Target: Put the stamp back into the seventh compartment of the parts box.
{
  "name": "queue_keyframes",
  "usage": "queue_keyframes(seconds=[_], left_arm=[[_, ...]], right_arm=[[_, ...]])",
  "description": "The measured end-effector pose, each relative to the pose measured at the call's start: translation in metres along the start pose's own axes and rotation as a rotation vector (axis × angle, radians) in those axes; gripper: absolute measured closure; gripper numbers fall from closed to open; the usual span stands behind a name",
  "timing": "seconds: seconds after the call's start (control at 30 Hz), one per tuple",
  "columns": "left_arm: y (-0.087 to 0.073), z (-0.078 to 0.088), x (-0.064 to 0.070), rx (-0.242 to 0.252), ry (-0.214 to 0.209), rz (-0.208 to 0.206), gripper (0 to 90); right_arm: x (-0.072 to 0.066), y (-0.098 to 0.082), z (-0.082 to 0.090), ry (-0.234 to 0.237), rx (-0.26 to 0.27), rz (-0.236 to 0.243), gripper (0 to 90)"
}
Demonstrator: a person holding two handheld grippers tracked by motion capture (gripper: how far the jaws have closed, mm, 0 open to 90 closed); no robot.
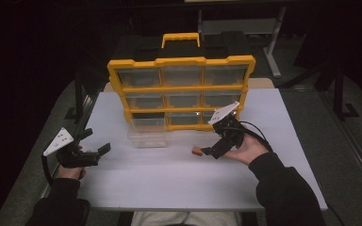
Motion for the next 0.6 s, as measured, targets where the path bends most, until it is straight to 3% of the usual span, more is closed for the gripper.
queue_keyframes(seconds=[0.6], left_arm=[[0.000, 0.000, 0.000, -0.005, -0.003, -0.001, 0.0]], right_arm=[[-0.012, 0.007, -0.028, 0.056, -0.080, 0.059, 0.0]])
Point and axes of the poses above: each handheld gripper's, and its own axes: z roughly backward along the jaws, y roughly out of its top, x roughly to its right, the point moved 4 cm from there along -z, roughly forward along the jaws, and after that the axes turned 11 degrees about -y, right-handed, at the moved point
